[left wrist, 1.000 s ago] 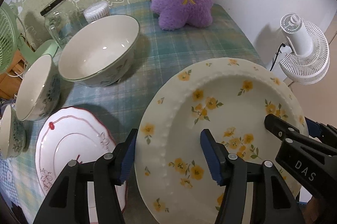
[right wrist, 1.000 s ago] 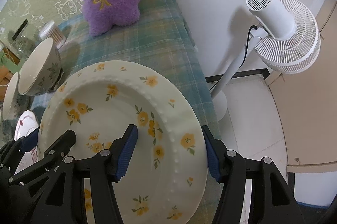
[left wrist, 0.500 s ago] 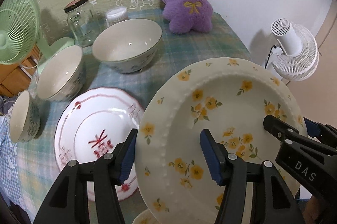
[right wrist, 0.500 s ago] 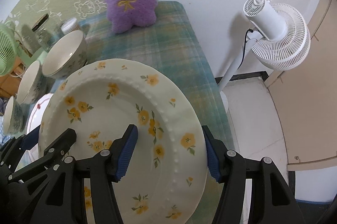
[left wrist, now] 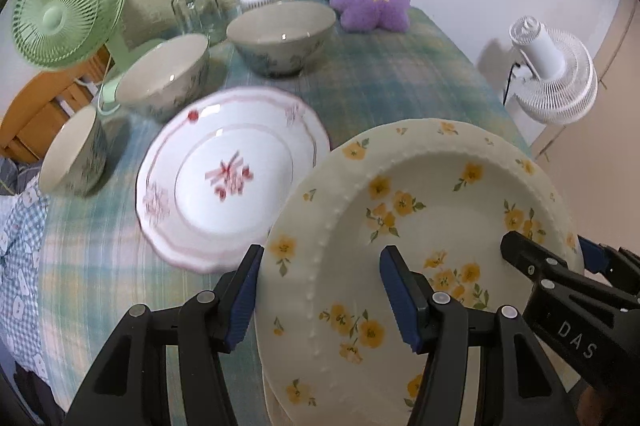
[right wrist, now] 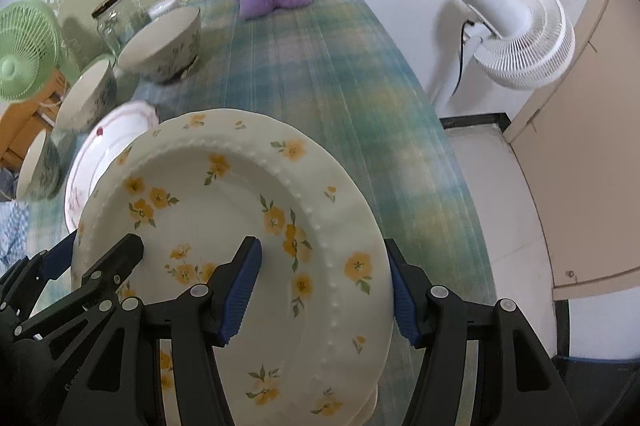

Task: Organize plates and bowls
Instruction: 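Lower the held plate onto the smaller yellow-flowered plate, then open the right gripper and pull back from the plate stack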

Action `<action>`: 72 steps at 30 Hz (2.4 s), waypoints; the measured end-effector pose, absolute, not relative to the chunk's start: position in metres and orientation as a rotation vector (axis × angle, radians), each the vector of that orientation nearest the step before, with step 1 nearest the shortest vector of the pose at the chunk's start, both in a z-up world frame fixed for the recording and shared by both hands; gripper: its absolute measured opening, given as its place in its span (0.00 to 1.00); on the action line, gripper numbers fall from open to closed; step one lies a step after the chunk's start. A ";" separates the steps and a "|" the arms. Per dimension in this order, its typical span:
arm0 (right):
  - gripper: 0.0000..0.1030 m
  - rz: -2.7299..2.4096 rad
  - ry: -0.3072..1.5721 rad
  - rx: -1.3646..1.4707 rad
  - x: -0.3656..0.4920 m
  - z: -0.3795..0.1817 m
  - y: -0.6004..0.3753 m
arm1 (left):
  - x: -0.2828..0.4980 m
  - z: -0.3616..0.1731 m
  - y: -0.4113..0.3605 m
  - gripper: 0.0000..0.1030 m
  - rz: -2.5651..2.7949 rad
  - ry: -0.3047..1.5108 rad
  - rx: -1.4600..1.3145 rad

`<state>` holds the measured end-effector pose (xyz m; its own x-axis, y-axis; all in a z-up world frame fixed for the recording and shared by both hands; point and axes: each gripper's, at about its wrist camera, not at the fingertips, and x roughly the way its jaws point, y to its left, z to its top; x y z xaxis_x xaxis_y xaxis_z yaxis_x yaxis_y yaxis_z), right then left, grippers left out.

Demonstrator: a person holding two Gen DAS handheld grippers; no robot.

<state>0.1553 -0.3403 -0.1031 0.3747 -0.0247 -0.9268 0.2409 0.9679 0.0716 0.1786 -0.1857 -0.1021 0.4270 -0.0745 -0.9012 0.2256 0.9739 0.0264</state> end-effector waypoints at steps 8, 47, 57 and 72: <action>0.62 -0.195 1.199 0.206 0.114 -0.118 -0.335 | 0.139 -0.120 -0.183 0.58 -0.198 1.143 0.158; 0.60 -0.164 1.242 0.265 0.105 -0.137 -0.340 | 0.128 -0.133 -0.189 0.75 -0.051 1.148 0.214; 0.69 -0.142 1.275 0.220 0.114 -0.141 -0.329 | 0.129 -0.130 -0.169 0.79 -0.049 1.175 0.129; 0.74 -0.129 1.121 0.178 0.110 -0.061 -0.304 | 0.127 -0.060 -0.137 0.81 -0.121 1.058 0.093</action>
